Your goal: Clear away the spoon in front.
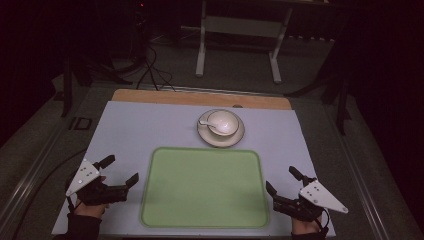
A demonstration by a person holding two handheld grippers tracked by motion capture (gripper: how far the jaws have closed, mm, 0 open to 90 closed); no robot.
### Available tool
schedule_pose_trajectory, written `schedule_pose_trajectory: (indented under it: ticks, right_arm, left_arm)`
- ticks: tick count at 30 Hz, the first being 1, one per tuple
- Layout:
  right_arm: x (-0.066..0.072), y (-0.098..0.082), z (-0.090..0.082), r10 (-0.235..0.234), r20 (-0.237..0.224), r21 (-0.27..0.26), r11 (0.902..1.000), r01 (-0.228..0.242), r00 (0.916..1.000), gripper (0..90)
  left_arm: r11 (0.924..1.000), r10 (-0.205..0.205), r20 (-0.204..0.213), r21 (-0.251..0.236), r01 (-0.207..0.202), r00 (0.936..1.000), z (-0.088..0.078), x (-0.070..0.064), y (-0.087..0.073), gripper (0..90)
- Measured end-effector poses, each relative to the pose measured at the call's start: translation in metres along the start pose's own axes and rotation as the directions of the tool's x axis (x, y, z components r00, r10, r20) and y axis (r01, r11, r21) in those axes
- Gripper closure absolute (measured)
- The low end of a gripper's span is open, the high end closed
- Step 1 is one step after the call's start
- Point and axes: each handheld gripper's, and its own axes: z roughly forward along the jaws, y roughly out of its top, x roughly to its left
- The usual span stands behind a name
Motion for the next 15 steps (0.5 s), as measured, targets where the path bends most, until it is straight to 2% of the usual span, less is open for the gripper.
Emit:
schedule_pose_trajectory:
  ticks: [2, 5, 6, 11, 15]
  right_arm:
    - [0.0000, 0.0004, -0.0009, -0.001, 0.003, -0.004, 1.0000, 0.001, 1.0000, 13.2]
    - [-0.0003, 0.0006, -0.0012, -0.003, 0.002, -0.006, 1.0000, 0.003, 1.0000, 13.2]
    - [-0.0004, 0.0007, -0.0017, -0.001, 0.000, -0.007, 1.0000, 0.001, 1.0000, 13.2]
    - [0.0004, 0.0013, -0.0019, -0.003, -0.006, -0.009, 1.0000, 0.003, 1.0000, 13.2]
    - [0.0018, 0.0014, -0.0013, -0.010, -0.012, -0.008, 0.9999, 0.010, 0.9999, 13.2]
  left_arm:
    - [0.9999, 0.004, 0.021, 0.012, -0.004, 0.9998, 0.0003, 0.0004, -0.0005, 0.0]
    - [0.9999, 0.003, 0.023, 0.016, -0.003, 0.9997, 0.0004, 0.0005, -0.0004, 0.0]
    - [0.9998, -0.005, 0.044, 0.020, 0.004, 0.9990, 0.0009, 0.0014, -0.0008, 0.0]
    - [0.9993, -0.024, 0.085, 0.030, 0.021, 0.9961, 0.0029, 0.0026, -0.0018, 0.0]
    - [0.9993, -0.017, 0.112, 0.035, 0.013, 0.9935, 0.0036, 0.0000, -0.0011, 0.0]
